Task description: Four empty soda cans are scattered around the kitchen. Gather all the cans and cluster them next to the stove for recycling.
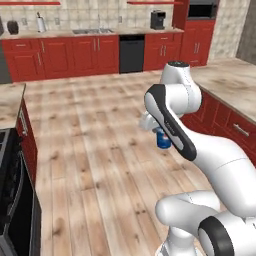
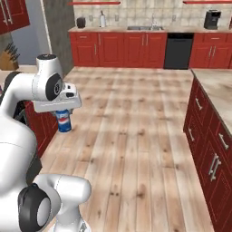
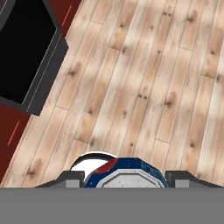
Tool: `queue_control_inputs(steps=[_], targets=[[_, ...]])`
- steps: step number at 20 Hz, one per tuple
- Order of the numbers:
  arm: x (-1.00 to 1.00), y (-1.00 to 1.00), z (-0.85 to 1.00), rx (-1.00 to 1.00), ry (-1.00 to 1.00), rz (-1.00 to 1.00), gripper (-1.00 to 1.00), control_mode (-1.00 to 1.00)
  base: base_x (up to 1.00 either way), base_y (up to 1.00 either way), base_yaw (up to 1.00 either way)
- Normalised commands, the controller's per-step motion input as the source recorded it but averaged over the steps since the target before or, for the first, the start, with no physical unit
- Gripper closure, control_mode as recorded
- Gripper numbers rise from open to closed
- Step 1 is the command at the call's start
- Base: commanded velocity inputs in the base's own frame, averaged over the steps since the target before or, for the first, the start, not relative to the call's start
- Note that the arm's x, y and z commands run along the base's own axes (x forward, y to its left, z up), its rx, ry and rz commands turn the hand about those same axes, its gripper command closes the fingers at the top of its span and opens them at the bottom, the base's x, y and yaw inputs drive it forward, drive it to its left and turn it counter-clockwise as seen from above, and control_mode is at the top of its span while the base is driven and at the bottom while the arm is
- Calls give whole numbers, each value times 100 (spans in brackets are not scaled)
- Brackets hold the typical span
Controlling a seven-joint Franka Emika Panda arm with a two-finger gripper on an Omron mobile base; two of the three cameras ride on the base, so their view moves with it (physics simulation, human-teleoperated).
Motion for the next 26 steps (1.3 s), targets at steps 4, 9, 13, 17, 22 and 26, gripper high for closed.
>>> queue_control_inputs(steps=[4,9,13,17,22,26], targets=[[0,0,0,0,0,0,100,100,89,0,20],[0,0,0,0,0,0,100,100,78,0,23],[0,0,0,0,0,0,100,100,67,0,25],[0,0,0,0,0,0,100,100,44,0,31],[0,0,0,0,0,0,100,100,21,0,36],[0,0,0,0,0,0,100,100,1,0,41]])
